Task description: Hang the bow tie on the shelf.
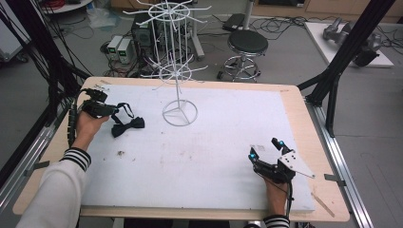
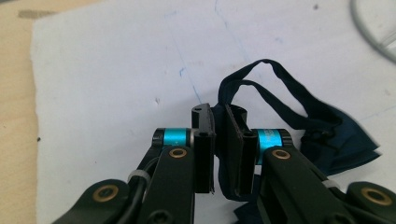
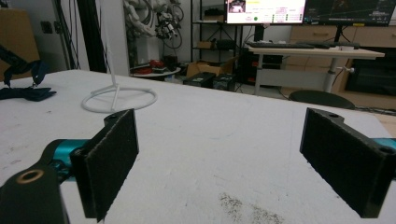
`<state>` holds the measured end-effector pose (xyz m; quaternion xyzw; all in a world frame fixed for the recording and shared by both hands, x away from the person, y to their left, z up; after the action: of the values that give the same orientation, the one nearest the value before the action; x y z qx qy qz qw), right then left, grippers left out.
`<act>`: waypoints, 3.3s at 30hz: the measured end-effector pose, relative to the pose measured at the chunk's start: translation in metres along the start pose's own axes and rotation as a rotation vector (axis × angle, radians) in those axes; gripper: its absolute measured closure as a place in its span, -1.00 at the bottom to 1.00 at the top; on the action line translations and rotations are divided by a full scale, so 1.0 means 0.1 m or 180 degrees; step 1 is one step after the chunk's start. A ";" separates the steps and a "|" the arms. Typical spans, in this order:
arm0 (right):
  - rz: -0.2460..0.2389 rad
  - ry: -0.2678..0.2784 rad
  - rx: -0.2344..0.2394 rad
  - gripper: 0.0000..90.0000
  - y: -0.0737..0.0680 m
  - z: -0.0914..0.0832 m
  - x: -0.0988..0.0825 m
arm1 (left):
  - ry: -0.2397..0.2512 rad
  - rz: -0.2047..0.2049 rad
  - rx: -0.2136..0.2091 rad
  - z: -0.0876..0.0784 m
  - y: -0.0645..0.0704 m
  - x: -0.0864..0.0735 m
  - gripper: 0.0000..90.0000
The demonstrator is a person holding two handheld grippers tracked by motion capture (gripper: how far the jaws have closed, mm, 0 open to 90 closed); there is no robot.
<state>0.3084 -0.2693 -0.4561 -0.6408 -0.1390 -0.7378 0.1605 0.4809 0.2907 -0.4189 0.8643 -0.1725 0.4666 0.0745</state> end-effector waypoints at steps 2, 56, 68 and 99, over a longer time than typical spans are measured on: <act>0.0012 -0.0008 0.0001 -0.76 0.00 0.00 0.00 | 0.0099 0.0020 -0.0027 -0.04 0.01 0.03 0.83; -0.0010 0.0005 -0.0001 -0.76 0.00 0.00 0.00 | 0.1536 0.0644 -0.0888 -1.10 1.10 0.87 0.83; -0.0012 0.0008 0.0006 -0.76 0.00 0.00 0.00 | 0.1552 0.0724 -0.0904 -1.09 1.23 1.01 0.83; -0.0007 0.0011 0.0006 -0.76 -0.01 0.00 0.00 | 0.1515 0.0759 -0.0810 -0.75 1.33 1.25 0.83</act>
<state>0.3077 -0.2689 -0.4561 -0.6393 -0.1400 -0.7389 0.1605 0.4366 0.1603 -0.2779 0.6879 -0.3076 0.6363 0.1653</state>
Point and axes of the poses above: each handheld gripper's, and its own axes: z roughly forward along the jaws, x roughly out of its top, y roughly to its right, the point moved 4 cm from there along z, roughly forward along the jaws, and after that the axes turned 12 degrees about y, right-handed, at the moved point
